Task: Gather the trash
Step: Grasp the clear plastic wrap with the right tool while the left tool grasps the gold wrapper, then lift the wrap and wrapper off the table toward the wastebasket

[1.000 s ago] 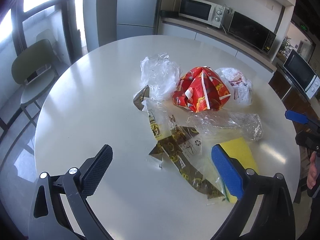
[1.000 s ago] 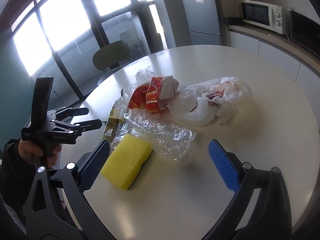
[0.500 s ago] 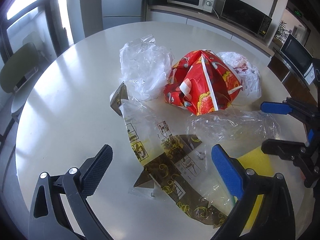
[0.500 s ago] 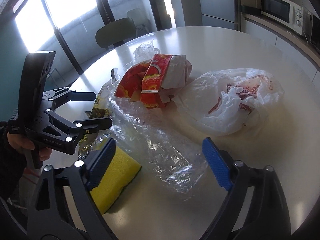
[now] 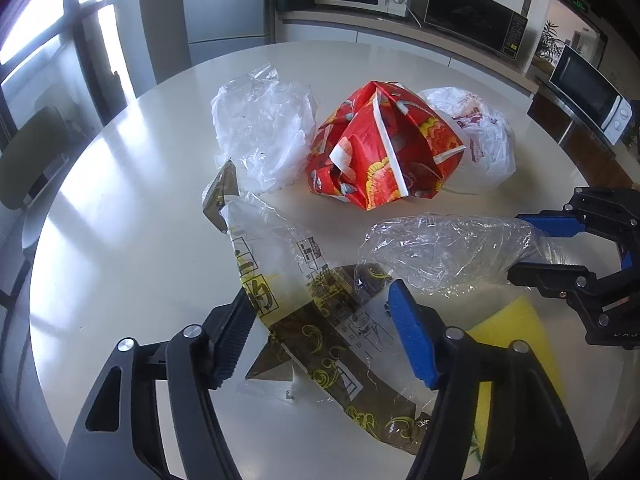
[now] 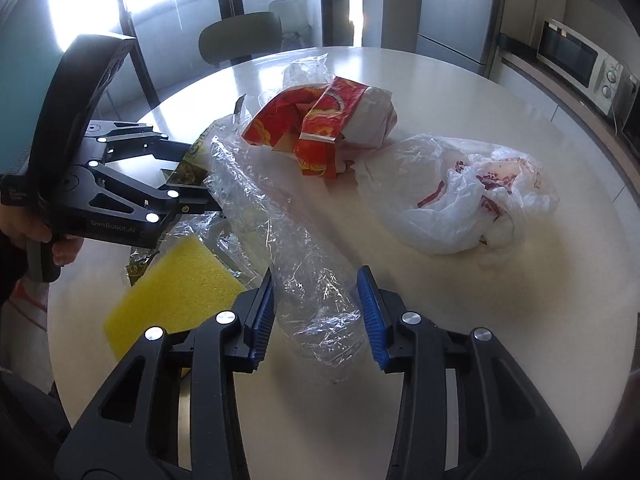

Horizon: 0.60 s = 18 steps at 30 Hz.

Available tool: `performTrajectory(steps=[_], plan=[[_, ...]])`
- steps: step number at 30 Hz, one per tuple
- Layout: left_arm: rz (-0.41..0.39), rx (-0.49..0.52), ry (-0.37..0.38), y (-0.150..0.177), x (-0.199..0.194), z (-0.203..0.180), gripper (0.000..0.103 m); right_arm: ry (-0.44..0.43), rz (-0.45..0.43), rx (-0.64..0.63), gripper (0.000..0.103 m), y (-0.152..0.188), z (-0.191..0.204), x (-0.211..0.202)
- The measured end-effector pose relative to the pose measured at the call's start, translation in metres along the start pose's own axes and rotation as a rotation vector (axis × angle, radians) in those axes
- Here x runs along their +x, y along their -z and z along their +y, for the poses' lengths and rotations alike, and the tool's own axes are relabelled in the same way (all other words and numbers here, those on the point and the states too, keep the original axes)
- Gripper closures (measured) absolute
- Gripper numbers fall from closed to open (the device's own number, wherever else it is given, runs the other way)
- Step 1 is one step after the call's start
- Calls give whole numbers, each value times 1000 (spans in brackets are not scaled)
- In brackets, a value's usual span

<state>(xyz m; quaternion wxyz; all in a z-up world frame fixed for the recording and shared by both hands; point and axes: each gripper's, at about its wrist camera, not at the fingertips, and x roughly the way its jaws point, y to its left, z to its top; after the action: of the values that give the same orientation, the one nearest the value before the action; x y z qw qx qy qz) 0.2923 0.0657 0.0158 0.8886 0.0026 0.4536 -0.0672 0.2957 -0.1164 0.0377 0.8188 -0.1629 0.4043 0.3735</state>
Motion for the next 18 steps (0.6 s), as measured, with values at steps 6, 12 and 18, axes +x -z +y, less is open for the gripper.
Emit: performTrajectory(steps=[6,12,18], plan=[[5,-7,-14,0,-4,6,96,-38,-46,76,70,9,-8,-12],[1,-67,-26,1,-11,24,102,-71,-108,181,70,19,-25,-31],[-32,-93,-30,8,-33,31,102,-54,-161,267,71,34,-39,-60]])
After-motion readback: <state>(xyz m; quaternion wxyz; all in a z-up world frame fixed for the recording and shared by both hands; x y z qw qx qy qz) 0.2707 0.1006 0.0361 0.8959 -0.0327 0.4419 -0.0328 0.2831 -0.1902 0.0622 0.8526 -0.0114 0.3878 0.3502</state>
